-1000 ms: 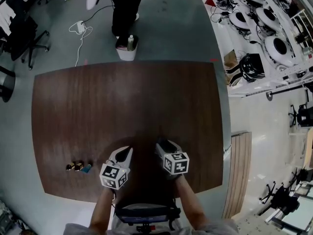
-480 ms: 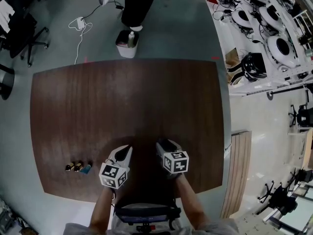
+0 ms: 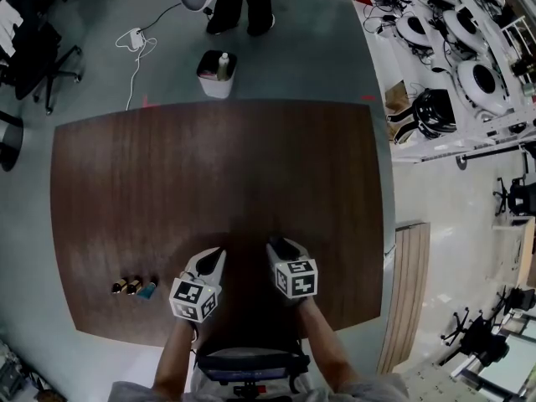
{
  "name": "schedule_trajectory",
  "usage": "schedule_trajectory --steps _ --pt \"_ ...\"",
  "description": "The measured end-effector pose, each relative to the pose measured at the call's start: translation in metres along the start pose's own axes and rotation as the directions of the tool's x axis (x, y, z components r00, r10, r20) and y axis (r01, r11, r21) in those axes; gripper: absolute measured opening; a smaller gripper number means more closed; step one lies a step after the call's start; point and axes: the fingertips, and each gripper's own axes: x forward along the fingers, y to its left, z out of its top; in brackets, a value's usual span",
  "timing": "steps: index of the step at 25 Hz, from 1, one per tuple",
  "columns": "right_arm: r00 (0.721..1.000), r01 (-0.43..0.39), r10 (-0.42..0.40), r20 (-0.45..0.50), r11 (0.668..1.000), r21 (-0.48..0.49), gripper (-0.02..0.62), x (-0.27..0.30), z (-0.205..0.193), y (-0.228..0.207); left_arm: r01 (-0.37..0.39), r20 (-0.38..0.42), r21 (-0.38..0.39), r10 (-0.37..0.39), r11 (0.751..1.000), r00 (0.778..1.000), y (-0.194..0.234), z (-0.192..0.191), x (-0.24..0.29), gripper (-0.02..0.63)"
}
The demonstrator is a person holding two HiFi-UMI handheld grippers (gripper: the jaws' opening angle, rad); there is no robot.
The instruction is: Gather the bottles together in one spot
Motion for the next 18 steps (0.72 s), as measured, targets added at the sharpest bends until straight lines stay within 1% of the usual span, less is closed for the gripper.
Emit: schedule_trajectory --steps 3,7,12,18 --pt "1.000 -0.006 0.005 -0.007 1.000 -0.014 0.144 0.000 -0.001 0.002 0.000 0.003 0.000 0.000 1.000 1.000 0.001 -0.001 -0.001 0.002" --pt "0.999 -0.020 0.017 -0.044 0.998 -0.058 0.143 0.002 -0.003 0.005 -0.004 0.001 -0.002 0.004 1.000 1.000 0.000 0.000 -0.001 0.002" --pt "0.999 0.002 -0.006 -0.054 0.997 -0.079 0.143 0.004 -0.004 0.005 -0.006 0.007 -0.004 0.006 1.000 1.000 -0.001 -0.001 -0.004 0.002" --pt "1.000 -0.009 0.008 -0.023 0.999 -0.053 0.132 0.003 -0.003 0.004 -0.019 0.016 -0.006 0.019 1.000 1.000 0.003 -0.002 -0.011 0.002"
